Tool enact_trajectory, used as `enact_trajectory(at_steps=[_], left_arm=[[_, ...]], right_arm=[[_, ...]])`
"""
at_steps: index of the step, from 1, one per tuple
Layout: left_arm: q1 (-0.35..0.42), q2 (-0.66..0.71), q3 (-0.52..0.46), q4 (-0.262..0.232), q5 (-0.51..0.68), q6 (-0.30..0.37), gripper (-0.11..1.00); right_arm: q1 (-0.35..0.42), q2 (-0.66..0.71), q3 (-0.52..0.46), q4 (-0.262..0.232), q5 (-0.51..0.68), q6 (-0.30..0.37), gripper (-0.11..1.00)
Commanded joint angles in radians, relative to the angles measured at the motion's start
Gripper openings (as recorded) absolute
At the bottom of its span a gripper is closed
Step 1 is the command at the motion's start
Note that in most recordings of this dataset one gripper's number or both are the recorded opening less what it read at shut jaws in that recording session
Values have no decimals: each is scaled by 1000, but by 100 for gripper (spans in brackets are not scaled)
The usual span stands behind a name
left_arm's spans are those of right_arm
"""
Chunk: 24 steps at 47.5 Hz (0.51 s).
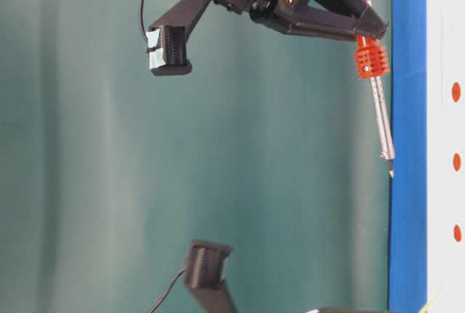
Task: Touch the tip of the soldering iron to the tip of the solder at the mark.
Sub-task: 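Bring iron tip toward the wire tip at the left red dot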
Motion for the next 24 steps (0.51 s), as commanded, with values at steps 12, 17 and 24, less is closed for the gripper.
enact_trajectory(at_steps=[12,17,24], left_arm=[[-12,15,-38,2,-11,9,2],[-12,14,-35,0,-8,6,2],[-14,14,-35,2,-2,0,2]], right_arm=[[-3,-2,-8,-3,-8,-2,6],[-3,6,-12,-3,-8,-2,6],[-3,9,-17,-3,-6,-2,6]])
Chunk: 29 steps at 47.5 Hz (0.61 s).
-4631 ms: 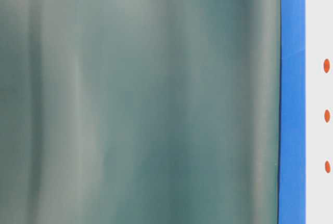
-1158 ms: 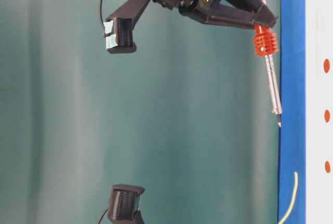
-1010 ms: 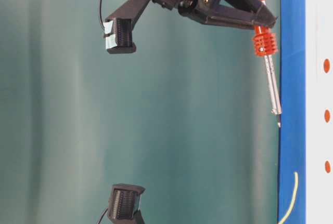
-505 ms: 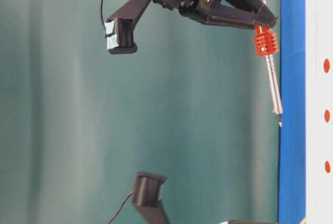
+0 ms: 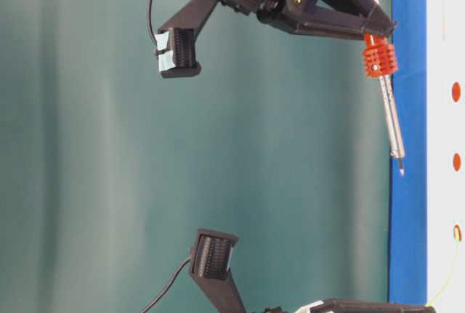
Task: Touch the tip of the soldering iron to the tip of the solder at the mark.
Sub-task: 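Bring iron tip toward the wire tip at the left red dot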
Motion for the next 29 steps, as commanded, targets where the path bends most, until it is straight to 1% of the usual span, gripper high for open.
enact_trajectory(at_steps=[1,14,29], left_arm=[[-2,-9,-15,2,-2,-2,2],[-3,-9,-15,0,-2,-3,2],[-2,-9,-14,2,-2,-3,2]], right_arm=[[-3,-8,-21,-3,-6,-2,6],[0,34,-54,-3,-3,-3,6],[12,129,-137,-3,-5,-8,6]])
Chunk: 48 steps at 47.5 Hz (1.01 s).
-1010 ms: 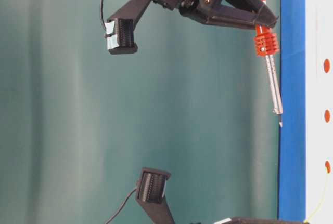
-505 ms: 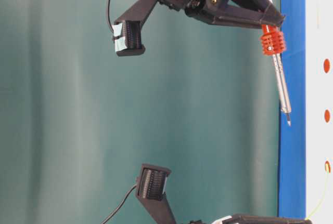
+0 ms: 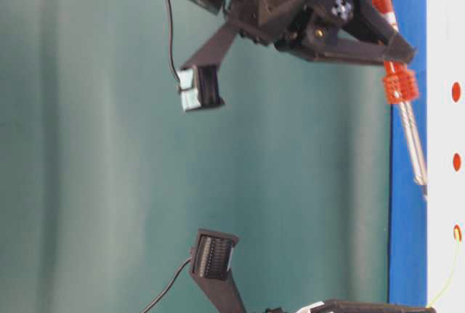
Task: Touch the tip of the soldering iron to the tip of the solder at the mark.
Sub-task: 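Bring iron tip toward the wire tip at the left red dot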
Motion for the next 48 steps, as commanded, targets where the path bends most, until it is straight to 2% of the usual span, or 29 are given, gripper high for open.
enact_trajectory(at_steps=[1,14,48], left_arm=[[-2,-9,-14,3,-3,-2,2],[-2,-9,-14,2,-3,-2,2],[0,-9,-14,3,-3,-2,2]], right_arm=[[0,11,-52,-3,-5,-3,6],[6,84,-104,-3,-6,-11,6],[6,106,-104,-3,-8,-11,6]])
